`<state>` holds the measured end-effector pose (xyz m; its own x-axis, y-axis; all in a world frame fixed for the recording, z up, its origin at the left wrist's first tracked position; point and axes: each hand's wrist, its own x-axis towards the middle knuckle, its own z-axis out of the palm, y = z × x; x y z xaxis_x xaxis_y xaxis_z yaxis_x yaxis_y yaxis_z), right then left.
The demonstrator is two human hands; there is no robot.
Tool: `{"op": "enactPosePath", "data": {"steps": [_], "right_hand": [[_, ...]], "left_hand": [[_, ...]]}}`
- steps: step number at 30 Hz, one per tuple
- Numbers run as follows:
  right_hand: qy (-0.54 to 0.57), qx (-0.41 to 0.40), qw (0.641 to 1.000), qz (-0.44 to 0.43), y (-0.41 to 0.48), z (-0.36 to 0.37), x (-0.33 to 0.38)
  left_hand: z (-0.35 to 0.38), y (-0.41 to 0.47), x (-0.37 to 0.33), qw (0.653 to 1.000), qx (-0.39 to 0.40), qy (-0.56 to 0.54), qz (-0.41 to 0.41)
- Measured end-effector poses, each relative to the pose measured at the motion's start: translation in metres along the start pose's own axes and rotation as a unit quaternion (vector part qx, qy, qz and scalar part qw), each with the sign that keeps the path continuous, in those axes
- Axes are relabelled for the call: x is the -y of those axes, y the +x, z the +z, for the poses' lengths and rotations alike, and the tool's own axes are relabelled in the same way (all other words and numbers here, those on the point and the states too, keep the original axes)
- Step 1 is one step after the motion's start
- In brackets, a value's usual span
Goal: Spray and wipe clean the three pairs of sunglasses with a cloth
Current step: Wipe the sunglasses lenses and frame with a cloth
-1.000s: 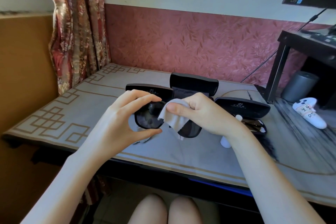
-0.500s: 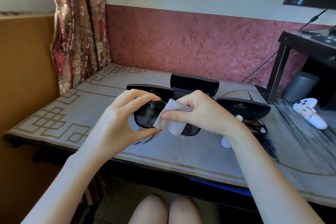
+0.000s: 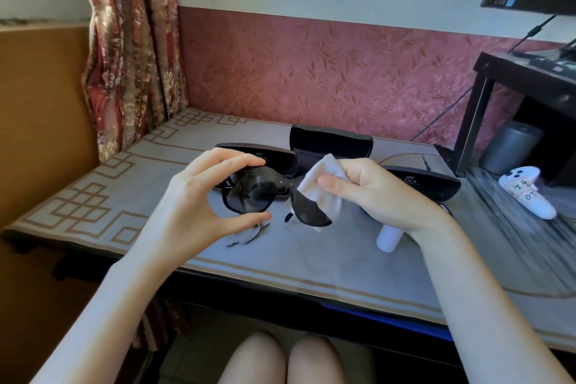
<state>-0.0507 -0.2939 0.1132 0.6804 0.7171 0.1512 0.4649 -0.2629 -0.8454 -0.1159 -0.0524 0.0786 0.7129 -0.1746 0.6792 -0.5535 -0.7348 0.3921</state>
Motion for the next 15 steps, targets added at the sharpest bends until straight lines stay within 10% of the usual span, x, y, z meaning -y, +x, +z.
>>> {"op": "enactPosePath", "data": {"steps": [15], "right_hand": [[-0.028, 0.047, 0.997, 0.061, 0.003, 0.007, 0.009]], "left_hand": [[0.008, 0.000, -0.006, 0.998, 0.045, 0.005, 0.043]]}}
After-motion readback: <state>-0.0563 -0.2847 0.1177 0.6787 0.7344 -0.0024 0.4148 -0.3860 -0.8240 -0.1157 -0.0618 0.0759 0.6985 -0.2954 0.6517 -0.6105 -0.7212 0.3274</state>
